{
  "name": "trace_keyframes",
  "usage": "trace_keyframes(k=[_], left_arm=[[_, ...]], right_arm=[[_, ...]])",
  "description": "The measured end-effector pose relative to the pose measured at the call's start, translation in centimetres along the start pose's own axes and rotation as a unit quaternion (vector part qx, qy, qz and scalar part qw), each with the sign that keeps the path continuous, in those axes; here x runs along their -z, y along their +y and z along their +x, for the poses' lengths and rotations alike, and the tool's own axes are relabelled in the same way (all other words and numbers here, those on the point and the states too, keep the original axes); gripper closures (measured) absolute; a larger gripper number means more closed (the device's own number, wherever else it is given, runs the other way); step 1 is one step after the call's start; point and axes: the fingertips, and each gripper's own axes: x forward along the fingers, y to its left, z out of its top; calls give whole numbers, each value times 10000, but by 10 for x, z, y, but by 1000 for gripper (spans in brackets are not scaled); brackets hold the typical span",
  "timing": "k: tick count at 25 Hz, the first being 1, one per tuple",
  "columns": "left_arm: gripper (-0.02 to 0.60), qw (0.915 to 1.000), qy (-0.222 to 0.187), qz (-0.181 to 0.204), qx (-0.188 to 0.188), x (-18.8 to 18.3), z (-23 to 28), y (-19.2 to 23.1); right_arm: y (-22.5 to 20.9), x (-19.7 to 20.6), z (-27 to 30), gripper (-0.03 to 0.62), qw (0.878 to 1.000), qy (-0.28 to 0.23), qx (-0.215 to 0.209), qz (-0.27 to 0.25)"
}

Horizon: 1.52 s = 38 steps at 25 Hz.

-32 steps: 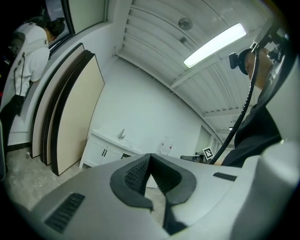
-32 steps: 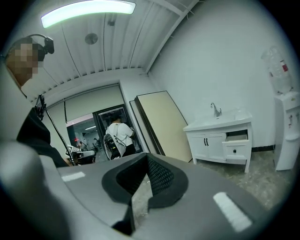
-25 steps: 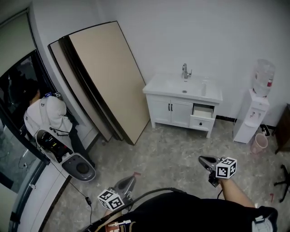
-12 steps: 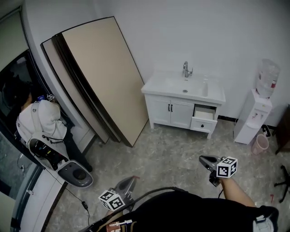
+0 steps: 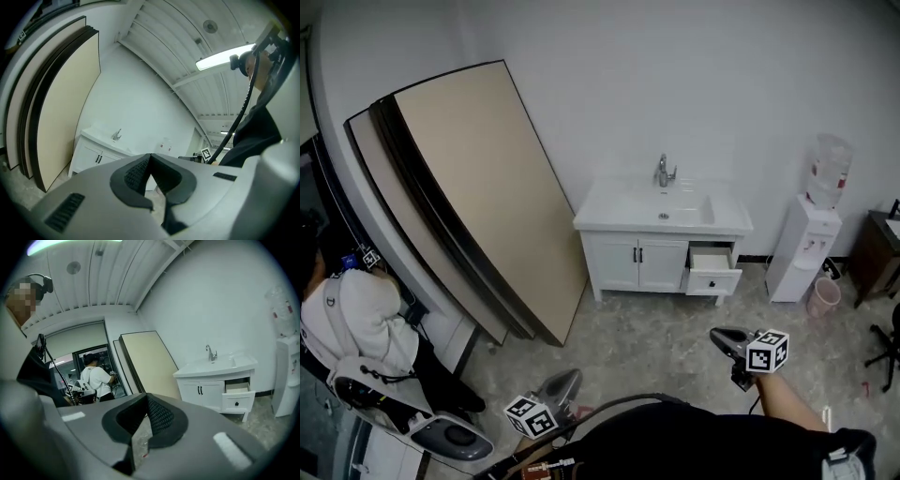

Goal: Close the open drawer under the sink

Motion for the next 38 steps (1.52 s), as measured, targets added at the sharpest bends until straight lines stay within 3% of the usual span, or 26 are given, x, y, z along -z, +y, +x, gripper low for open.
trace_keyframes(k=[5, 12, 17, 22, 31, 38], left_arm=[[584, 9997, 120, -49, 204, -29, 3, 46], [584, 9994, 95, -229, 242, -30, 13, 82], [584, 9996, 139, -242, 5, -34, 34, 106], [584, 9993, -131, -53, -347, -47, 84, 120], [584, 9961, -321, 195, -803, -75, 211, 103], [584, 9957, -26, 211, -905, -74, 290, 106]], right_arm=[[15, -4, 39, 592, 9997, 174, 178, -2], [-2, -11, 66, 592, 9992, 223, 340, 15], [-31, -18, 104, 592, 9996, 273, 39, 83], [-93, -38, 134, 592, 9991, 261, -330, 4], [-221, -120, 153, 592, 9963, 221, -820, -116], [-291, -128, 163, 592, 9954, 252, -927, 30]])
